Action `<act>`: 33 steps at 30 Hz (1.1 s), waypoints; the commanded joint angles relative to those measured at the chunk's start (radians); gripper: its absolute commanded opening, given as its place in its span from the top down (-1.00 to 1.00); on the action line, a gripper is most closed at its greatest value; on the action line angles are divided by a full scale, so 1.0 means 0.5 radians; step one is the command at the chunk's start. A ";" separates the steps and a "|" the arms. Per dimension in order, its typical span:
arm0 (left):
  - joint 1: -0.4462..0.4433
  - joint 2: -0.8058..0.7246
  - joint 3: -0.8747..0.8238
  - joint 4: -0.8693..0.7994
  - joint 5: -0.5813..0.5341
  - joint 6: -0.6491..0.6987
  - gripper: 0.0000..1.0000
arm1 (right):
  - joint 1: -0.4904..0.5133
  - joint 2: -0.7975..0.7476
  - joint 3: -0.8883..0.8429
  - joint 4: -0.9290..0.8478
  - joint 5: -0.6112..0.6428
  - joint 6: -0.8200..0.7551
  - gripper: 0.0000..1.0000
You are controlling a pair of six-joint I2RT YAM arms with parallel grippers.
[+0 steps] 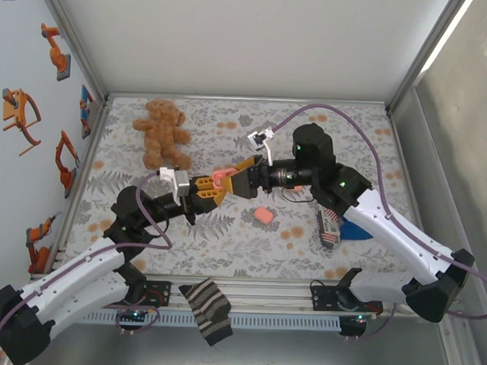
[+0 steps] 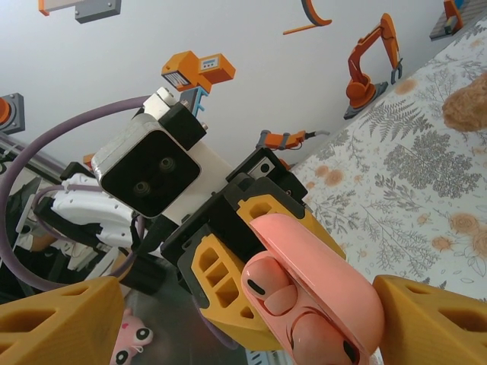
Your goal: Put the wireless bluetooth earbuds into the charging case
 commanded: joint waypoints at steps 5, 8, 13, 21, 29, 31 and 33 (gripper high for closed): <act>-0.007 -0.045 0.058 -0.090 -0.042 0.049 0.91 | 0.011 -0.085 0.040 -0.007 -0.013 -0.069 -0.65; -0.008 -0.051 0.051 -0.090 -0.043 0.049 0.91 | 0.010 -0.093 0.031 -0.003 -0.006 -0.068 -0.65; -0.006 -0.056 0.051 -0.098 -0.043 0.050 0.91 | 0.013 -0.104 0.017 -0.005 0.009 -0.066 -0.65; -0.008 -0.072 0.055 -0.133 -0.064 0.082 0.91 | 0.014 -0.119 0.006 -0.037 0.024 -0.081 -0.65; -0.006 -0.078 0.060 -0.140 -0.063 0.080 0.91 | 0.013 -0.125 0.043 -0.148 0.158 -0.181 -0.65; -0.006 -0.080 0.061 -0.150 -0.064 0.079 0.91 | 0.014 -0.129 0.062 -0.198 0.240 -0.218 -0.65; -0.006 -0.090 0.060 -0.163 -0.065 0.076 0.91 | 0.013 -0.145 0.082 -0.265 0.354 -0.275 -0.65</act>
